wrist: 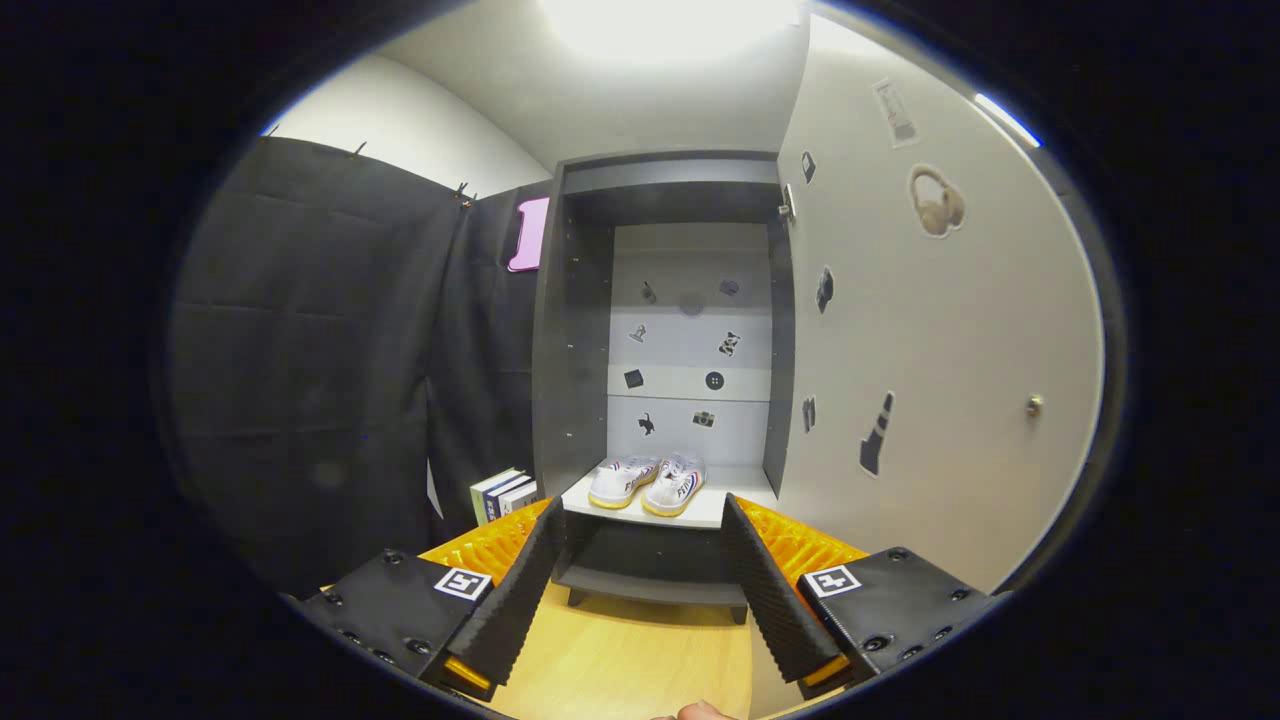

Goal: Open the shoe cabinet door, grab the shoes and put them into the shoe cabinet, then close the shoe cabinet door.

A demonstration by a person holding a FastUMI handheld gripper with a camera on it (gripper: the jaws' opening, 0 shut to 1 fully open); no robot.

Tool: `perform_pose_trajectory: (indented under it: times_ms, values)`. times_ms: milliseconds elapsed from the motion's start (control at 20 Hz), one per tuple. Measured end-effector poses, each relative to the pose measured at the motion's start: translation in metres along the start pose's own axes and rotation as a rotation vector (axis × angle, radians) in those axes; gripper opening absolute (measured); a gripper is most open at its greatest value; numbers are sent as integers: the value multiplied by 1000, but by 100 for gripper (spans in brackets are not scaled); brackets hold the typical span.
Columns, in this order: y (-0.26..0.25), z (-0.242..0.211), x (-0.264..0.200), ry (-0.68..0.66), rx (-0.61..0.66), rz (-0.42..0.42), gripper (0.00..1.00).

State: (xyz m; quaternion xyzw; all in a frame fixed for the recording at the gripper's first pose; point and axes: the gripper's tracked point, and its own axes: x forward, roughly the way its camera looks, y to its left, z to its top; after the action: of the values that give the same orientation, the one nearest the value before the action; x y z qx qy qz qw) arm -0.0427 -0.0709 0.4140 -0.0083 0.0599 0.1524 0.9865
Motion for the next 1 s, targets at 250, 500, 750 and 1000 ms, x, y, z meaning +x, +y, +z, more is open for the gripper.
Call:
perform_pose_trajectory:
  times_ms: [250,500,750,1000]
  values:
    - [-22,6,-51,-6,42,51,98]
    - [-86,25,-97,-52,-49,5,99]
    - [-142,42,-113,-66,6,-24,97]
    - [-208,43,-107,-79,35,-131,97]
